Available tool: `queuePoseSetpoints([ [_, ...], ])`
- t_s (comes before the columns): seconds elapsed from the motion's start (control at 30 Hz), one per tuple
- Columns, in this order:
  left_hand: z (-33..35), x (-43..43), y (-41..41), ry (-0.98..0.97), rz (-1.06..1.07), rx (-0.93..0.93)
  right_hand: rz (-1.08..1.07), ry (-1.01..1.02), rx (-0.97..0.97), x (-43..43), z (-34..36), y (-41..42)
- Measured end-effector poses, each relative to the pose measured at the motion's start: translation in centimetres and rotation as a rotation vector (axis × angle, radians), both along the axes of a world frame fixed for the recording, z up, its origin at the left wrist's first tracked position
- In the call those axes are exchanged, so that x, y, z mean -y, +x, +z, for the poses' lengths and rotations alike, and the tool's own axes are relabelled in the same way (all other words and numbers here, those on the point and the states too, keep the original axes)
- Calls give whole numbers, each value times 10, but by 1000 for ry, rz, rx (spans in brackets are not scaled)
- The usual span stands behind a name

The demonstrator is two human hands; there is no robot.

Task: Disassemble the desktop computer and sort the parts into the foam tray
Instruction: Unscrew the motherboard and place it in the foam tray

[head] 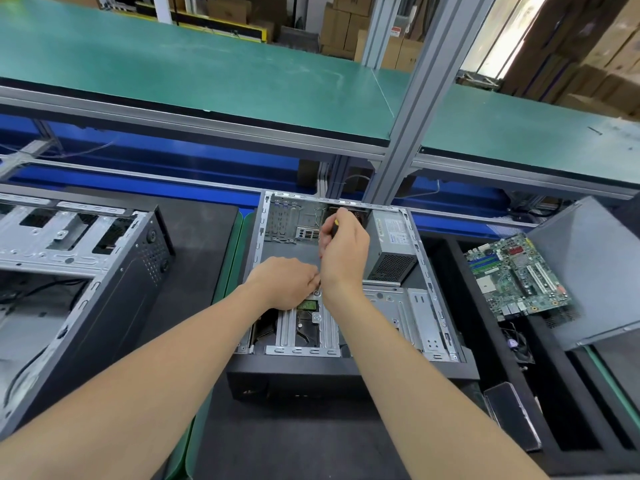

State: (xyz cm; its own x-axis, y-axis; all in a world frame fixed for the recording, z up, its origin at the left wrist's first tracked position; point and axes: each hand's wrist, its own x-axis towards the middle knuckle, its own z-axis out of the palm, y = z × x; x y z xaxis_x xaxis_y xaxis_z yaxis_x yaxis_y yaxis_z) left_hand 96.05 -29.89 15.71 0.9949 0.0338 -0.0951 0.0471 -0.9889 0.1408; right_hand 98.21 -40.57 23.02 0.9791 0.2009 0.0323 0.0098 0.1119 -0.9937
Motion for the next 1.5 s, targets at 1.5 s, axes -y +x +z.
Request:
queuePoseSetpoints([
  [1.5,-4,0,2,19,21,5,746,148,-259,5,-6,49],
])
